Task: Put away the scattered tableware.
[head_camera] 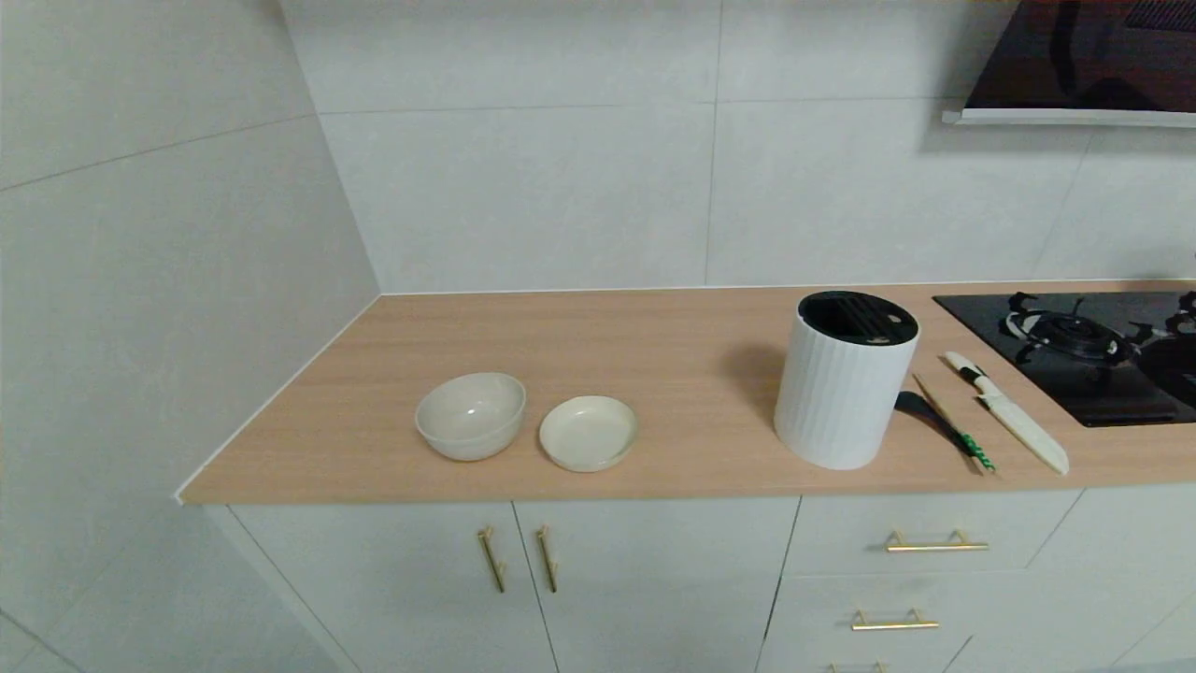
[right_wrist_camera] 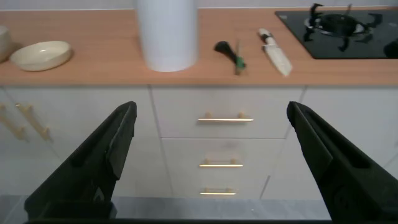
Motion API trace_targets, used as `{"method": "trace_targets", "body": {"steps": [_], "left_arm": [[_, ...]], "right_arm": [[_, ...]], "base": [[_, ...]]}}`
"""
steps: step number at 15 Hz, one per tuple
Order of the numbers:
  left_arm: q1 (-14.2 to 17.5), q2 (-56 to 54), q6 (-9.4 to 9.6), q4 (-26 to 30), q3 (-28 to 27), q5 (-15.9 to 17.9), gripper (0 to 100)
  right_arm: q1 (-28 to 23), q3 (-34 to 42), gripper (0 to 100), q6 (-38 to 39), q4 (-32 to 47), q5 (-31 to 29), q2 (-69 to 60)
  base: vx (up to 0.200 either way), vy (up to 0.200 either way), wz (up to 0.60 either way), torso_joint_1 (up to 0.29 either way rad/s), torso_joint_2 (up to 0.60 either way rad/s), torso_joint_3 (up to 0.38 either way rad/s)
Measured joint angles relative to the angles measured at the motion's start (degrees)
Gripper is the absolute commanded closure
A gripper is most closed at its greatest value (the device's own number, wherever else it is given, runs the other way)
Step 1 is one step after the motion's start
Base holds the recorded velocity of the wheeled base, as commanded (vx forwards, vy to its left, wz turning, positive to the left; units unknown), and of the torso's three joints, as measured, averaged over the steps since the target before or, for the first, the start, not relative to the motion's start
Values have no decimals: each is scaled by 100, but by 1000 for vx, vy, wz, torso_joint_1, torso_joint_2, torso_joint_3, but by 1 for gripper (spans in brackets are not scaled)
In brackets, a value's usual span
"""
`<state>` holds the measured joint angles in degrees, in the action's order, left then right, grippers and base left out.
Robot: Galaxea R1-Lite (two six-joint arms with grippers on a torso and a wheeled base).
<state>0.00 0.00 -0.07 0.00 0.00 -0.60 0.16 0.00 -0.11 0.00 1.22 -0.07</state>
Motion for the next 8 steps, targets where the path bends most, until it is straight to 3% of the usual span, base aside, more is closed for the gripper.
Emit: {"method": "trace_targets", "body": {"steps": [8], "left_arm": [[0,0,0,0,0,2,0]], "right_arm": [[0,0,0,4,0,-2,2]], "base": [[0,200,0,1,2,5]]}}
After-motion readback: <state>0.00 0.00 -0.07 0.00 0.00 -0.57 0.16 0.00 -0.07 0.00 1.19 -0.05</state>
